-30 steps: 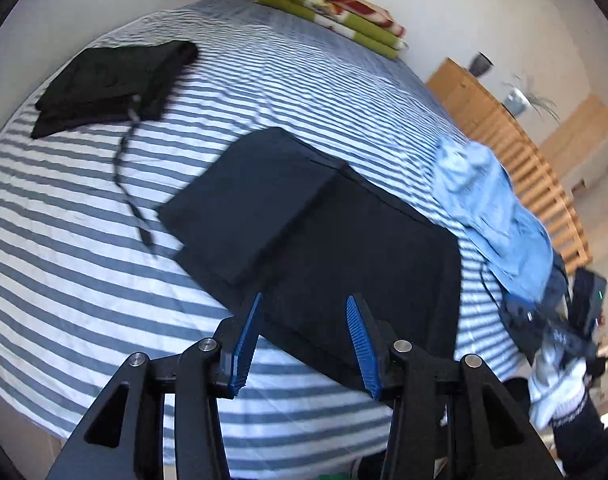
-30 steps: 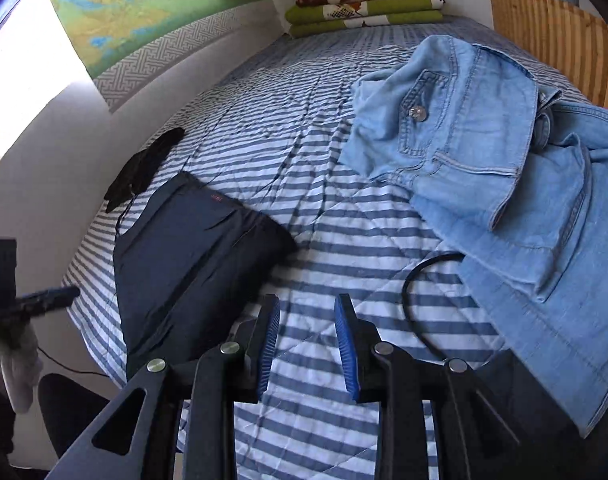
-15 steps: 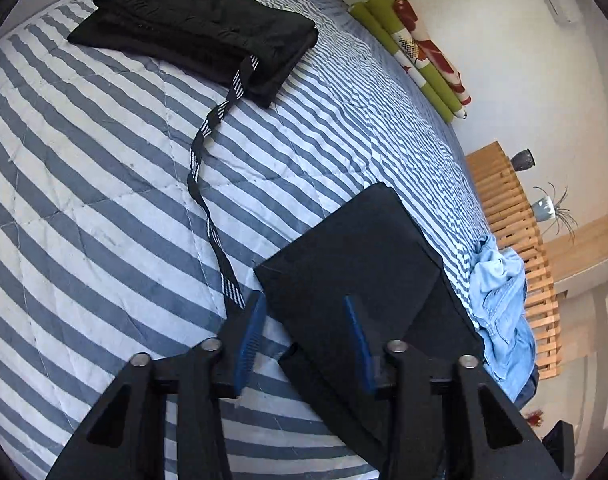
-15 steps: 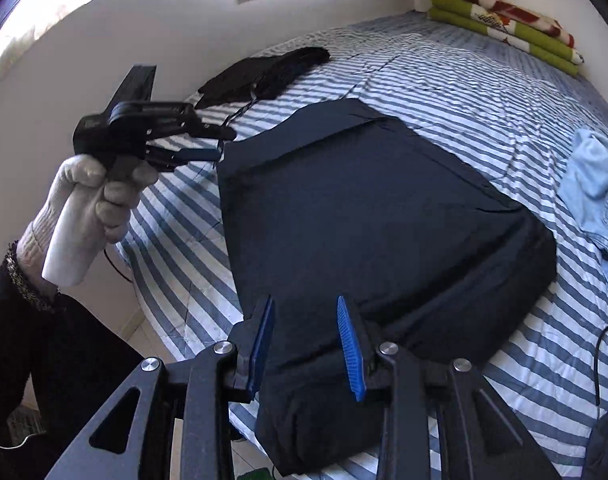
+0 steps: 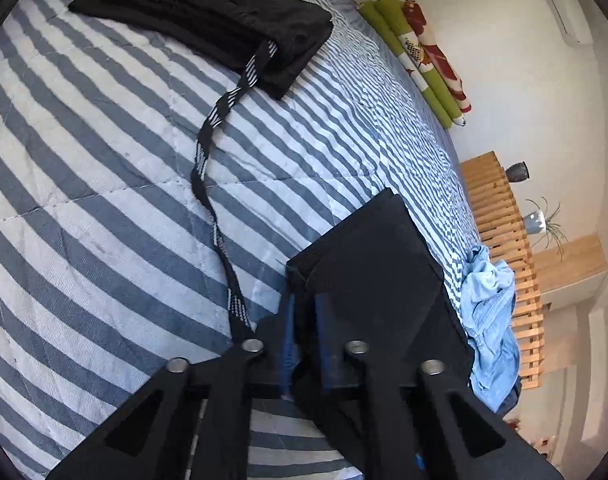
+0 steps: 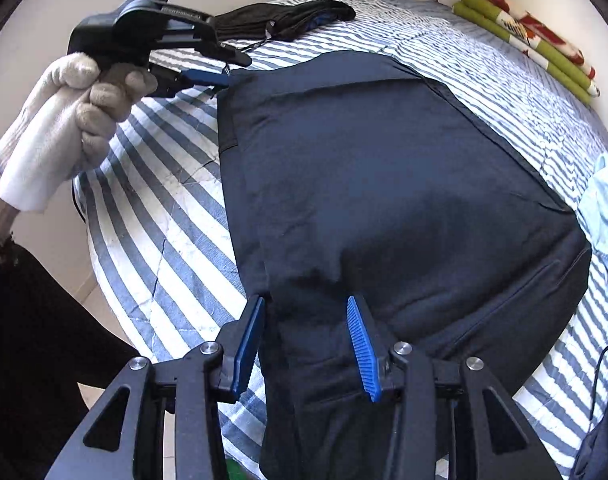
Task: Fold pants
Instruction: 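Grasp the navy pants' waistband by the pink tag with the left tool, then fold the waistband over toward the hem with the left tool and release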
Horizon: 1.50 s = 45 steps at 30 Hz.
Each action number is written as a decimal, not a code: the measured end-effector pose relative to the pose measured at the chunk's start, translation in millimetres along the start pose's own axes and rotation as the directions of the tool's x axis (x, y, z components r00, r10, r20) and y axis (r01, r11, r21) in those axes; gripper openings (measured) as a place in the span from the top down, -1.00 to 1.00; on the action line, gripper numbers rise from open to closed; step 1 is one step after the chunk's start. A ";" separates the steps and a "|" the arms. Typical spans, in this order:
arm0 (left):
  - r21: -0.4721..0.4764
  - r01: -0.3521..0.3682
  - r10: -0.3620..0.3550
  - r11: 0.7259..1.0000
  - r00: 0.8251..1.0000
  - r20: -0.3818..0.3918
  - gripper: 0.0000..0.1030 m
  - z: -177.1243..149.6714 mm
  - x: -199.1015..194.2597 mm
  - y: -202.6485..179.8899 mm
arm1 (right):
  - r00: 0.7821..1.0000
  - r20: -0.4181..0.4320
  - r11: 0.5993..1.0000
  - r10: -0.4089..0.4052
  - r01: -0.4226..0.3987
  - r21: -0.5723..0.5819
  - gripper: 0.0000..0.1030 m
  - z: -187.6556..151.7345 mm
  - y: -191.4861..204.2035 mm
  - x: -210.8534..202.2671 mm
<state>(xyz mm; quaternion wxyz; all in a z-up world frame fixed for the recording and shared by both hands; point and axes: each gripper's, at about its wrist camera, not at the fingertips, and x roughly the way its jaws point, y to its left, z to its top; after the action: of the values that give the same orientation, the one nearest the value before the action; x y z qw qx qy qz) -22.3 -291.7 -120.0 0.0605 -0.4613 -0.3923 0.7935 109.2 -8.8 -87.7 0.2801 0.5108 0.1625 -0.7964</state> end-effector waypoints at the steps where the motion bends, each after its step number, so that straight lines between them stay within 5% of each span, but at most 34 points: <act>1: -0.003 0.012 -0.012 1.000 1.000 0.011 0.88 1.2 -1.4 -3.1 | 1.000 0.000 1.000 -0.002 0.002 0.002 0.24 -0.6 0.2 -0.5; 9: -0.024 0.055 -0.054 0.998 0.997 0.048 0.89 5.3 -6.9 -22.2 | 0.999 0.036 0.998 0.039 -0.041 0.048 0.24 11.0 -6.0 -15.3; 17: 0.046 0.226 -0.230 0.973 0.966 0.114 0.90 5.5 -52.1 -71.9 | 0.987 0.159 0.995 -0.009 -0.007 0.101 0.16 33.2 10.5 -20.4; 22: 0.047 0.250 -0.254 0.967 0.960 0.120 0.90 4.8 -67.2 -72.1 | 0.980 0.152 0.991 -0.131 0.125 0.047 0.15 36.1 40.1 1.0; 29: 0.064 0.279 -0.285 0.958 0.950 0.123 0.90 3.0 -78.5 -73.0 | 0.911 0.112 0.913 -0.396 0.377 0.157 0.16 31.1 24.2 9.3; 33: 0.073 0.282 -0.288 0.956 0.954 0.080 0.90 -10.1 -69.0 -73.5 | 0.904 0.115 0.901 -0.412 0.386 0.198 0.73 13.5 10.8 -5.9; 35: 0.094 0.295 -0.301 0.951 0.952 0.053 0.90 -21.1 -67.7 -76.9 | 0.883 0.142 0.884 -0.448 0.415 0.214 0.82 0.6 5.6 -23.2; 40: 0.178 0.213 -0.208 0.961 0.977 -0.046 0.90 -62.0 -47.0 -87.1 | 0.820 0.200 0.828 -0.537 0.467 0.309 0.83 -42.3 -5.3 -64.7; 45: 0.232 0.063 -0.034 0.971 0.991 -0.128 0.90 -102.8 -8.7 -75.7 | 0.844 0.104 0.821 -0.525 0.471 0.324 0.83 -87.5 -17.6 -59.3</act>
<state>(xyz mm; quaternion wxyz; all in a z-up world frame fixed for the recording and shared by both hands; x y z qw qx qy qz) 42.6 -185.6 -90.1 0.1581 -0.4892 -0.3021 0.8028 180.6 69.4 -71.8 -0.0015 0.4076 0.1466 -0.9013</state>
